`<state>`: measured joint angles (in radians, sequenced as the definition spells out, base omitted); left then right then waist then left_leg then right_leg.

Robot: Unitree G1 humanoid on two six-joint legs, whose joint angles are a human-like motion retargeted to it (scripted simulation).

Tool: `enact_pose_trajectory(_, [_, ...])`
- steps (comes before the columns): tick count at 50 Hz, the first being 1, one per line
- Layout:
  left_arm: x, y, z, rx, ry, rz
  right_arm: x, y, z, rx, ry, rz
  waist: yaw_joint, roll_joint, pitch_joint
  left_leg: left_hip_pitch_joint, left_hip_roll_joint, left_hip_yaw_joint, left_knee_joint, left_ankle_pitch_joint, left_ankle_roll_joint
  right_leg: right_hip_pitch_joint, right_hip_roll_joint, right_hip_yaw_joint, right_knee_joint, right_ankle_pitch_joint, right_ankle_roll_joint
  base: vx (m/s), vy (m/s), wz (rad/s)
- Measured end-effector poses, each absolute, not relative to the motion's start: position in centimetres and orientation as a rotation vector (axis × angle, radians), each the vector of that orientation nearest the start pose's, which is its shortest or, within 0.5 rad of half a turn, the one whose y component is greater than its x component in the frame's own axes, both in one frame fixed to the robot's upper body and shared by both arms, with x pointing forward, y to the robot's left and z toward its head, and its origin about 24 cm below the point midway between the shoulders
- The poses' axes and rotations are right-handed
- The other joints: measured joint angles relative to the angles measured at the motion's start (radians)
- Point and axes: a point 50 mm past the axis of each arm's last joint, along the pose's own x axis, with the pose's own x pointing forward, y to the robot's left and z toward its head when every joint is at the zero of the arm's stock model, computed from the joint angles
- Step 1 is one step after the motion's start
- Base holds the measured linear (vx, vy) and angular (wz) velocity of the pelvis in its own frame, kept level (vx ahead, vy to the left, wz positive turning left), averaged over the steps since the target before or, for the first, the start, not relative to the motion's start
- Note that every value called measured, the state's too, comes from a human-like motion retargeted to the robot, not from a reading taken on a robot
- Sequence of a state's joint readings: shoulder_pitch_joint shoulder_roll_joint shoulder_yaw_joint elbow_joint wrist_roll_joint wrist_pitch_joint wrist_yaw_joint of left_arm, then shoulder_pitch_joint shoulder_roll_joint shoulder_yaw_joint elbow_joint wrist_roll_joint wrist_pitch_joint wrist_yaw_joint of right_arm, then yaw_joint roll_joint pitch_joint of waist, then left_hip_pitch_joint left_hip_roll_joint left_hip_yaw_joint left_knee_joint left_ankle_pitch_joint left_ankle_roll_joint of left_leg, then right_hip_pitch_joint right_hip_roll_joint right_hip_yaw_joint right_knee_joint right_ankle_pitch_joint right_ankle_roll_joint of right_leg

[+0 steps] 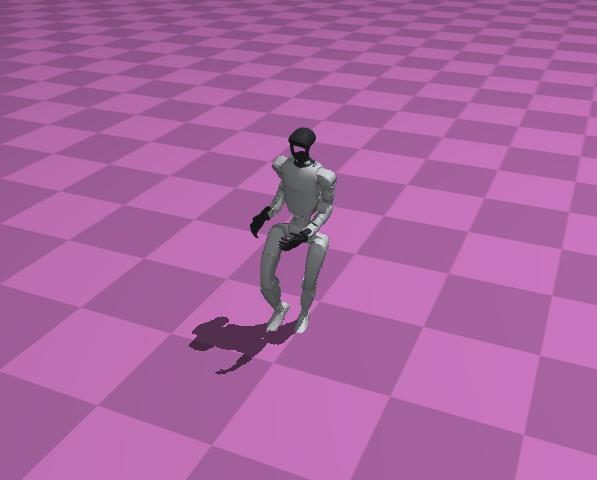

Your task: Walk run

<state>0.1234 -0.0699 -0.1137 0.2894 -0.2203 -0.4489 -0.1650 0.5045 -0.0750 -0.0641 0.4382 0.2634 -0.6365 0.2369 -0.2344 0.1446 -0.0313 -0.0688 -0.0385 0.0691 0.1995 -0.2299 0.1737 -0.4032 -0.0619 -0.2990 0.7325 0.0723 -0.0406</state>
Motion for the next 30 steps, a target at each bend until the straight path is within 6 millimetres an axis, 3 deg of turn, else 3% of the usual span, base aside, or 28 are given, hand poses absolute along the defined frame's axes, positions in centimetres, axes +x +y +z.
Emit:
enact_pose_trajectory(3, [21.3, 11.4, -0.4, -0.316, -0.073, -0.16, 7.4, -21.5, -6.6, 0.096, 0.237, -0.159, -0.094, 0.029, 0.006, 0.093, 0.015, -0.071, -0.063, 0.144, -0.086, -0.086, -0.005, 0.059, -0.259, -0.072, 0.071, 1.19, -0.58, 1.5])
enact_pose_trajectory(6, [20.7, 12.4, -0.6, -0.332, -0.075, -0.175, 9.0, -21.0, -5.6, 0.064, 0.173, -0.129, -0.117, 0.022, -0.007, 0.171, 0.018, -0.068, -0.07, 0.312, -0.168, -0.118, -0.002, 0.161, -0.48, -0.178, 0.117, 1.0, -0.54, 0.27])
enact_pose_trajectory(7, [20.4, 12.7, -0.7, -0.333, -0.071, -0.18, 9.9, -20.6, -5.1, 0.055, 0.139, -0.12, -0.122, 0.016, -0.011, 0.189, 0.017, -0.069, -0.044, 0.38, -0.194, -0.115, -0.019, 0.141, -0.513, -0.163, 0.119, 1.47, -0.83, 0.32])
enact_pose_trajectory(8, [20.1, 12.9, -0.9, -0.334, -0.064, -0.186, 11.0, -20.2, -4.5, 0.044, 0.098, -0.119, -0.141, 0.002, -0.012, 0.203, 0.01, -0.089, 0.005, 0.459, -0.227, -0.102, -0.047, 0.097, -0.519, -0.063, 0.12, 1.41, -0.78, 0.28])
enact_pose_trajectory(10, [19.8, 13.8, -1.1, -0.323, -0.045, -0.178, 13.4, -18.8, -3.0, 0.029, 0.003, -0.107, -0.111, -0.028, -0.03, 0.183, -0.025, -0.07, 0.17, 0.655, -0.302, -0.048, -0.054, 0.06, -0.455, -0.109, 0.018, 1.13, -0.58, -0.43])
enact_pose_trajectory(11, [19.5, 14.2, -1.5, -0.303, -0.028, -0.18, 14.5, -17.8, -2.3, 0.037, -0.044, -0.108, -0.103, -0.019, -0.007, 0.136, 0.0, -0.065, 0.348, 0.714, -0.308, -0.024, 0.053, 0.223, -0.411, -0.172, -0.007, 1.3, -0.7, -0.48])
enact_pose_trajectory(12, [19.3, 14.3, -1.9, -0.289, -0.014, -0.187, 15.8, -17.1, -1.5, 0.045, -0.097, -0.114, -0.101, -0.005, 0.018, 0.081, 0.031, -0.075, 0.525, 0.753, -0.322, 0.002, 0.112, 0.287, -0.372, -0.219, -0.023, 1.42, -0.77, 0.27])
enact_pose_trajectory(13, [19.4, 14.0, -2.1, -0.285, -0.004, -0.201, 17.7, -17.1, -0.5, 0.051, -0.158, -0.129, -0.108, 0.016, 0.05, 0.013, 0.07, -0.117, 0.701, 0.753, -0.351, 0.036, 0.076, 0.152, -0.341, -0.233, -0.021, 1.09, -0.53, 0.4])
enact_pose_trajectory(14, [19.3, 13.7, -2.4, -0.296, 0.012, -0.193, 19.4, -17.1, 0.5, 0.055, -0.214, -0.114, -0.106, -0.003, 0.048, -0.046, 0.039, -0.119, 0.772, 0.728, -0.35, 0.076, 0.05, 0.126, -0.356, -0.241, -0.023, 0.82, -0.34, 0.19])
enact_pose_trajectory(15, [19.1, 13.4, -2.8, -0.316, 0.031, -0.172, 20.9, -17.1, 1.6, 0.055, -0.267, -0.085, -0.1, -0.043, 0.03, -0.099, -0.027, -0.103, 0.79, 0.689, -0.334, 0.12, 0.029, 0.153, -0.393, -0.246, -0.028, 0.91, -0.34, -0.4])
enact_pose_trajectory(18, [18.0, 12.7, -3.4, -0.365, 0.058, -0.156, 24.0, -15.8, 4.8, 0.044, -0.403, 0.054, -0.053, -0.068, 0.024, -0.26, 0.016, 0.021, 0.805, 0.512, -0.208, 0.226, 0.06, 0.174, -0.462, -0.243, -0.056, 1.26, -0.44, -0.46])
enact_pose_trajectory(20, [17.1, 12.6, -3.8, -0.367, 0.073, -0.185, 25.3, -15.6, 7.1, -0.004, -0.492, 0.116, -0.002, -0.097, 0.019, -0.368, 0.014, 0.079, 0.717, 0.402, -0.159, 0.291, 0.07, 0.185, -0.528, -0.183, -0.06, 1.16, -0.45, -0.53])
enact_pose_trajectory(24, [16.0, 13.7, -4.0, -0.282, 0.095, -0.267, 26.3, -15.5, 10.3, -0.115, -0.612, 0.177, 0.144, -0.16, 0.003, -0.471, -0.01, 0.192, 0.295, 0.258, -0.08, 0.421, 0.096, 0.166, -0.638, 0.048, -0.013, 1.19, -0.46, -0.97])
enact_pose_trajectory(27, [16.2, 14.3, -3.7, -0.211, 0.098, -0.307, 26.2, -15.8, 10.4, -0.172, -0.596, 0.181, 0.214, -0.187, -0.004, -0.452, -0.053, 0.211, 0.021, 0.151, -0.066, 0.519, 0.103, 0.126, -0.662, 0.214, 0.036, 1.39, -0.31, -0.42])
enact_pose_trajectory(28, [16.5, 14.5, -3.4, -0.189, 0.09, -0.316, 26.0, -15.9, 9.9, -0.176, -0.569, 0.182, 0.218, -0.191, -0.007, -0.438, -0.052, 0.227, -0.02, 0.15, -0.069, 0.544, 0.113, 0.115, -0.648, 0.27, 0.054, 1.48, -0.3, -0.08])
enact_pose_trajectory(30, [17.3, 14.8, -2.7, -0.149, 0.064, -0.317, 25.4, -15.8, 8.3, -0.161, -0.497, 0.195, 0.24, -0.186, -0.007, -0.418, -0.036, 0.263, -0.026, 0.355, 0.035, 0.581, 0.139, 0.13, -0.58, 0.394, 0.11, 1.4, -0.39, -0.03])
